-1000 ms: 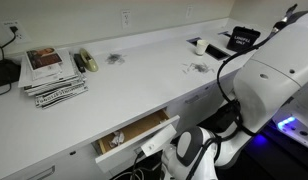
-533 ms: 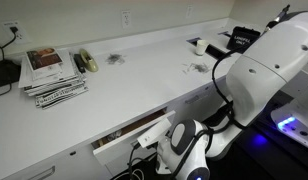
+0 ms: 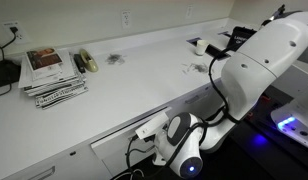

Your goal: Pick up the trash paper, put it in the drawer and close it

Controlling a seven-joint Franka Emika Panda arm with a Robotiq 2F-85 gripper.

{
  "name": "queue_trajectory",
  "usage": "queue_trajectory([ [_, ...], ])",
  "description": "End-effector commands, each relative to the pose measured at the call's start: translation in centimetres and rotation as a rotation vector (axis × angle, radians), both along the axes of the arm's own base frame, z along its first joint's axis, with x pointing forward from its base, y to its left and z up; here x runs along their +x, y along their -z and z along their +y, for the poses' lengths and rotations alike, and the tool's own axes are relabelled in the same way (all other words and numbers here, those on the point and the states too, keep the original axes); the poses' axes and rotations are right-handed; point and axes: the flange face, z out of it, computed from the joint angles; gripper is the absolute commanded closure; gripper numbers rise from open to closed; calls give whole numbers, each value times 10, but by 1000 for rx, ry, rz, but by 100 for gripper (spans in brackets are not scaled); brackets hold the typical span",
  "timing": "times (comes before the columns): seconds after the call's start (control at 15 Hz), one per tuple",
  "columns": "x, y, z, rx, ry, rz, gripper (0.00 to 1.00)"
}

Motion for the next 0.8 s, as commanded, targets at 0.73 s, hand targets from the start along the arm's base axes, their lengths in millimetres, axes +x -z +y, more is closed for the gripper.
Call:
queue_trajectory([
  [0.73,-102,-157,8,182,213,121,100],
])
